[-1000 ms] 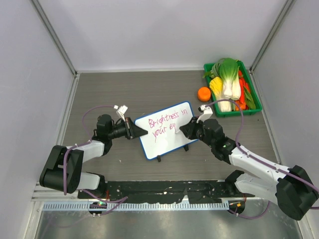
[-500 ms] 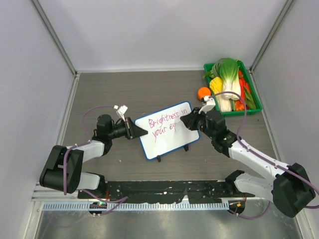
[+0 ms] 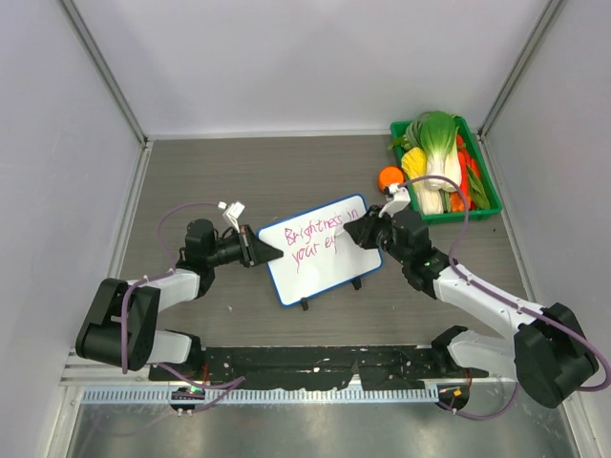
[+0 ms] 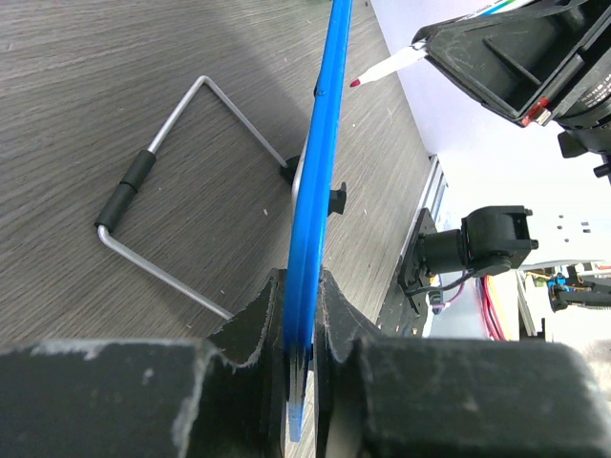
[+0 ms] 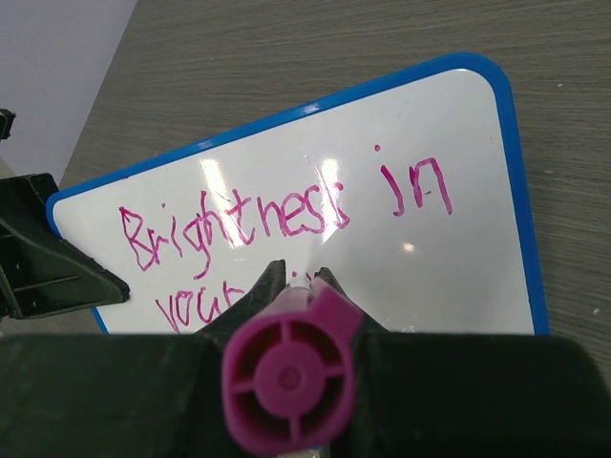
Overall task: Write a sentence on the whiteboard
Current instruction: Write with the whiteboard marker on the whiteboard.
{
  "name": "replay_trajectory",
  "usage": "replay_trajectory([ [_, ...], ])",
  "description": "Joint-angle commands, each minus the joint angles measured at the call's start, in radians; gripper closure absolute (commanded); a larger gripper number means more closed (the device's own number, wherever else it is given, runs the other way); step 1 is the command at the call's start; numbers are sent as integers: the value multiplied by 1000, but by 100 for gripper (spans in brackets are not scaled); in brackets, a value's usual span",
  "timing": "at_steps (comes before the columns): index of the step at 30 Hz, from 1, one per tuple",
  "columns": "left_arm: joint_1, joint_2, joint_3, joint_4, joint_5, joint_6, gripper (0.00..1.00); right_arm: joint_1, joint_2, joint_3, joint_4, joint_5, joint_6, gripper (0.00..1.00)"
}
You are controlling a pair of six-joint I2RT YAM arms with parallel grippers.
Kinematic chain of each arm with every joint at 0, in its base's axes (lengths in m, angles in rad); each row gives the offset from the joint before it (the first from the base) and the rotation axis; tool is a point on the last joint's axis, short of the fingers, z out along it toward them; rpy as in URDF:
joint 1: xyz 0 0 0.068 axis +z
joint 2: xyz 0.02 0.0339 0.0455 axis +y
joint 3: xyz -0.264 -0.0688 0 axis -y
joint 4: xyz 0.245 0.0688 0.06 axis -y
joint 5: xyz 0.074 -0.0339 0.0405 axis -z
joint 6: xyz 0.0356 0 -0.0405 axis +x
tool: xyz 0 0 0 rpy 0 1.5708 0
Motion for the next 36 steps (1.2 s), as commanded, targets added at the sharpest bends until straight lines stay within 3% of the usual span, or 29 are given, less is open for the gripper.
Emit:
replay_trajectory([
  [1, -5, 17, -2, -77, -70, 90, 100, -5, 1, -1, 47, 2, 3, 99],
  [23, -5, 22, -1, -77, -68, 90, 100, -3, -7, -37, 33, 34, -13, 100],
  [36, -5, 17, -2, -78, -70, 90, 100, -5, -7, -8, 6, 149, -19, 99],
])
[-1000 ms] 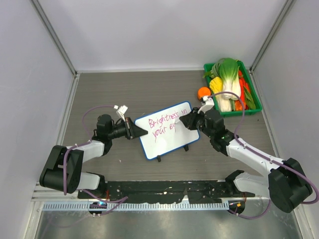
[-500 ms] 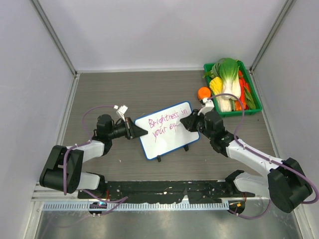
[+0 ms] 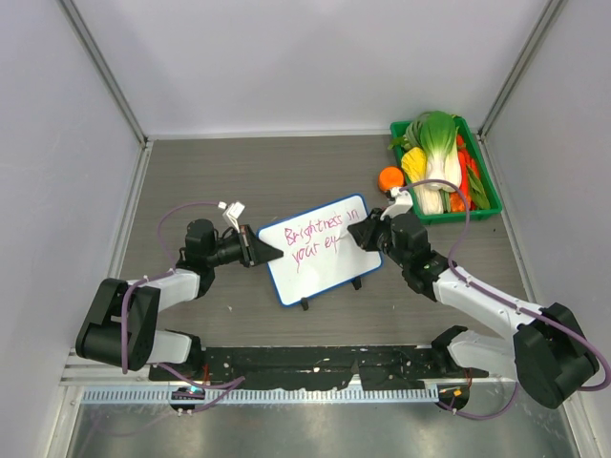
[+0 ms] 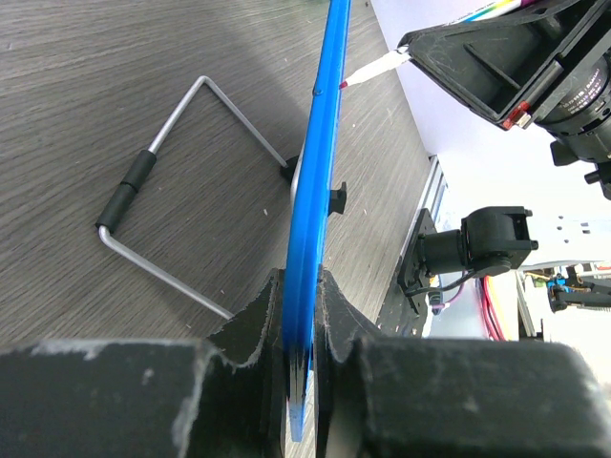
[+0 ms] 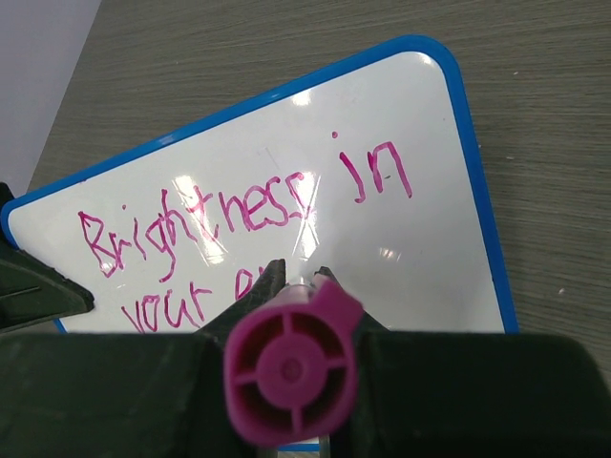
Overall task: Write a sentence on the whiteboard
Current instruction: Write with the whiteboard marker on the whiteboard.
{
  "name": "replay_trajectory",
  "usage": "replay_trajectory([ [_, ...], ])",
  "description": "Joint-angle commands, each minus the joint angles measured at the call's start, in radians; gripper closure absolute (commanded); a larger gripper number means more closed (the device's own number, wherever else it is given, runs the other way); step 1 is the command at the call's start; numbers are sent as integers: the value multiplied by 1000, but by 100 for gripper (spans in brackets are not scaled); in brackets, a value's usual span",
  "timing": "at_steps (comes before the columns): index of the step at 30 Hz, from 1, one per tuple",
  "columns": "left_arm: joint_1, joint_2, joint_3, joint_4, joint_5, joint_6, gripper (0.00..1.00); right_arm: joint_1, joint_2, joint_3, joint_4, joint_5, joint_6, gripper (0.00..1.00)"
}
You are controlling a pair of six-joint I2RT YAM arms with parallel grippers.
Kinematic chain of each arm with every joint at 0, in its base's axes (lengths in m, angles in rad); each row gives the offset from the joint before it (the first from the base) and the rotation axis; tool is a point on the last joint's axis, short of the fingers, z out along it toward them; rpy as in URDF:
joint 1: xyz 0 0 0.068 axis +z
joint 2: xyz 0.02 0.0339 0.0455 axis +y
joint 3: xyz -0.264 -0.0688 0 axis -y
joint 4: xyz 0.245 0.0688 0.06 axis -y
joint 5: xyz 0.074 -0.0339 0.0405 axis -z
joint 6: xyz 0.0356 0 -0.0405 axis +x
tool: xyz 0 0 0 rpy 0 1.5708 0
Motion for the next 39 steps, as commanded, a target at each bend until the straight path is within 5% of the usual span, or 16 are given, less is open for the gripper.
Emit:
replay_trajectory([
  [1, -5, 17, -2, -79, -70, 91, 100, -5, -7, 25, 9, 80, -13, 99],
  [39, -6, 25, 3, -76, -73, 93, 100, -5, 13, 5, -51, -61, -31, 99],
])
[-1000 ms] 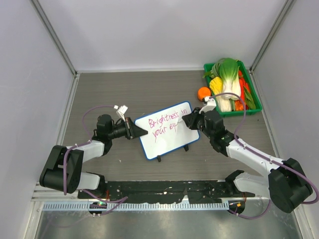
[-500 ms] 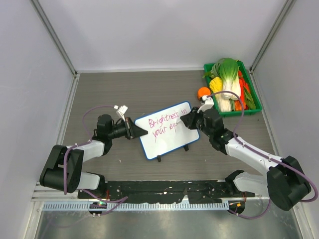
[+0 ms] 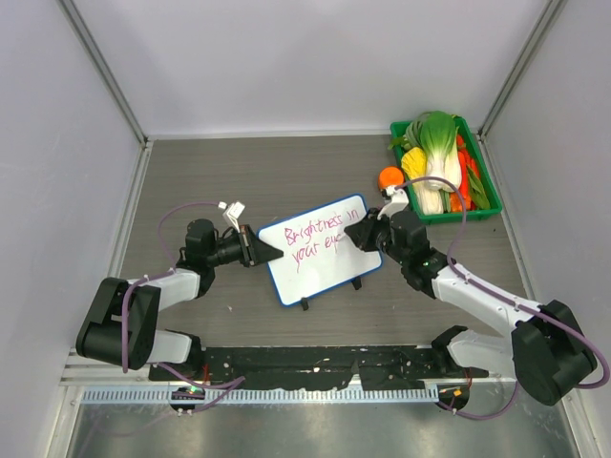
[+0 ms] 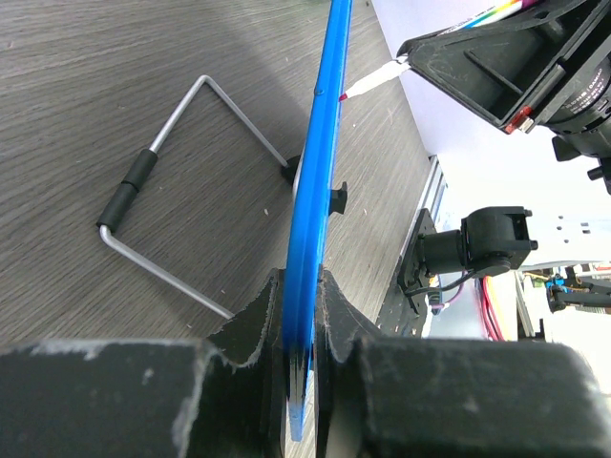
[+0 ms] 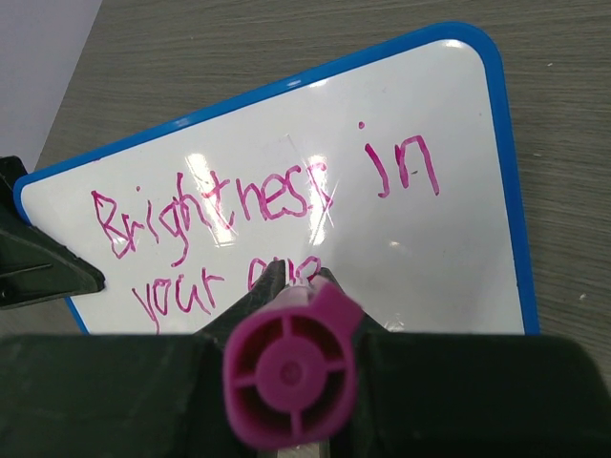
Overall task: Write a sentence on the whiteboard
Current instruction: Write with the whiteboard marker on the whiteboard.
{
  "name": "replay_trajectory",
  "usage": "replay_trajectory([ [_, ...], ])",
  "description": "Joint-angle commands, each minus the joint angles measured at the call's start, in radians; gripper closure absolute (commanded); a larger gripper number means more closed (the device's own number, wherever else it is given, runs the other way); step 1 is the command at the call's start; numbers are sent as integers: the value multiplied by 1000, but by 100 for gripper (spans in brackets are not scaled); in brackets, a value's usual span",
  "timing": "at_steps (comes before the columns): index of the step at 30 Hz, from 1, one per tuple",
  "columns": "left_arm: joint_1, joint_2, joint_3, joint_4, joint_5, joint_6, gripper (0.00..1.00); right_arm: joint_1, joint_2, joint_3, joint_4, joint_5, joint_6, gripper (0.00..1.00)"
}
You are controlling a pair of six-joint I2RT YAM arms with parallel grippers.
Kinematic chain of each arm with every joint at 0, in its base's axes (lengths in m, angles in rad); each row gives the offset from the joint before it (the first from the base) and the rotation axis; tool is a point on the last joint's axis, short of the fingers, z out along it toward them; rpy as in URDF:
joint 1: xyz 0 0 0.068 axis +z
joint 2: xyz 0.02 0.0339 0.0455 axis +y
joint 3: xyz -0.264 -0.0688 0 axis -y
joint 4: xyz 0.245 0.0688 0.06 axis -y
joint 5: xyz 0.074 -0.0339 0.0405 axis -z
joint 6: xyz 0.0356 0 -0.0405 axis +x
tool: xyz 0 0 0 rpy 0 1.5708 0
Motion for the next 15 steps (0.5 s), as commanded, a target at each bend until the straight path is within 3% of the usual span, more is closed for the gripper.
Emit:
replay_trajectory([
  [1, -6, 19, 1, -77, -72, 94, 100, -2, -9, -23, -29, 12, -9, 99],
  [15, -8, 22, 1, -77, -73, 94, 100, -3, -29, -35, -47, 113, -14, 99],
])
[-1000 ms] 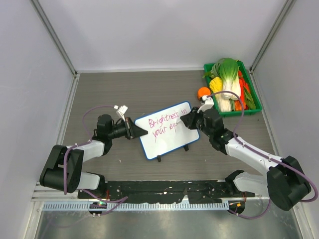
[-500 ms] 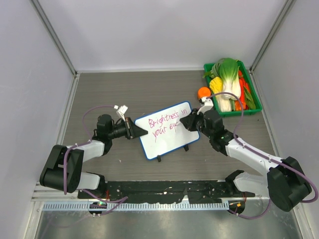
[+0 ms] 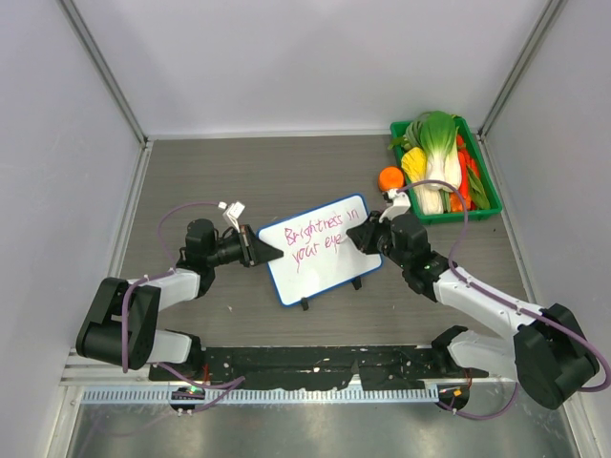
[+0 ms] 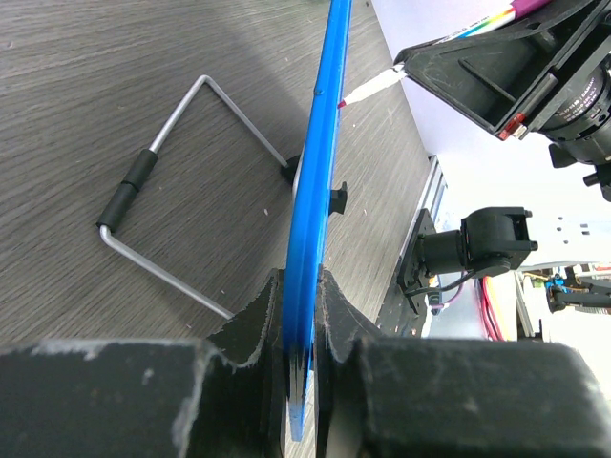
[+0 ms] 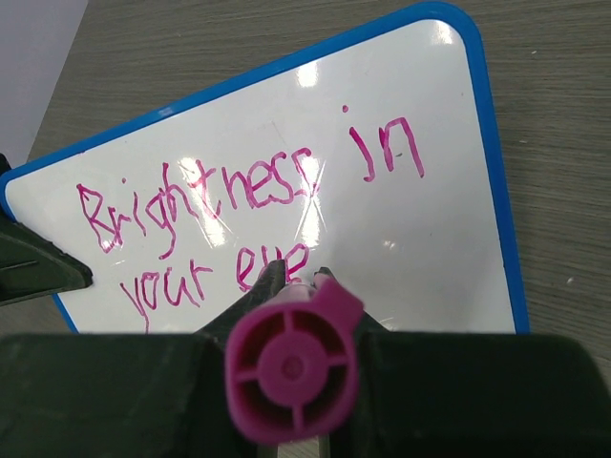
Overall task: Write a sentence on the whiteboard
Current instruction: Write with the whiteboard marker on the whiteboard.
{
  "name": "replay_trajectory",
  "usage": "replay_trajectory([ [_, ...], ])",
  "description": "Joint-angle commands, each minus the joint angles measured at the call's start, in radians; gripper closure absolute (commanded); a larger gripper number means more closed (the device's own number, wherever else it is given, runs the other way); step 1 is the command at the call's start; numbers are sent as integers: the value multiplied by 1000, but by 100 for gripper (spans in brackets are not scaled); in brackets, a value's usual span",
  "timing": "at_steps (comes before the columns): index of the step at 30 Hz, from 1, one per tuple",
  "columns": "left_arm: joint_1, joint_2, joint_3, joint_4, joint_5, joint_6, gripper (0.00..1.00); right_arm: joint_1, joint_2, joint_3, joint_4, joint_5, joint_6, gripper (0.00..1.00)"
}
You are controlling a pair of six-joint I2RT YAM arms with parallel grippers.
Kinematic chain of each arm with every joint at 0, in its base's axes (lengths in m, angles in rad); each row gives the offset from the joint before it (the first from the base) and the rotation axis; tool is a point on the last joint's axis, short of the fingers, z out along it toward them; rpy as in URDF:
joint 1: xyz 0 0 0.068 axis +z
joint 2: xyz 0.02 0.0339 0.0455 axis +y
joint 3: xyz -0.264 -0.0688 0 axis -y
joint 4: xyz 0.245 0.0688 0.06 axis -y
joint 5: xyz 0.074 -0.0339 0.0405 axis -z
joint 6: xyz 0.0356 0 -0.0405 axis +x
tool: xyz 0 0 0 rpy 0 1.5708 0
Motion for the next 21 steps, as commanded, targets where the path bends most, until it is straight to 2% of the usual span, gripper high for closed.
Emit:
replay_trajectory([
  [1, -8, 20, 2, -78, -73, 95, 100, -2, -8, -3, -39, 91, -17, 99],
  [12, -8, 22, 2, -78, -73, 95, 100, -2, -30, 27, -36, 114, -12, 99],
  [21, -8, 22, 1, -78, -73, 95, 100, -3, -131, 60, -58, 105, -11, 99],
])
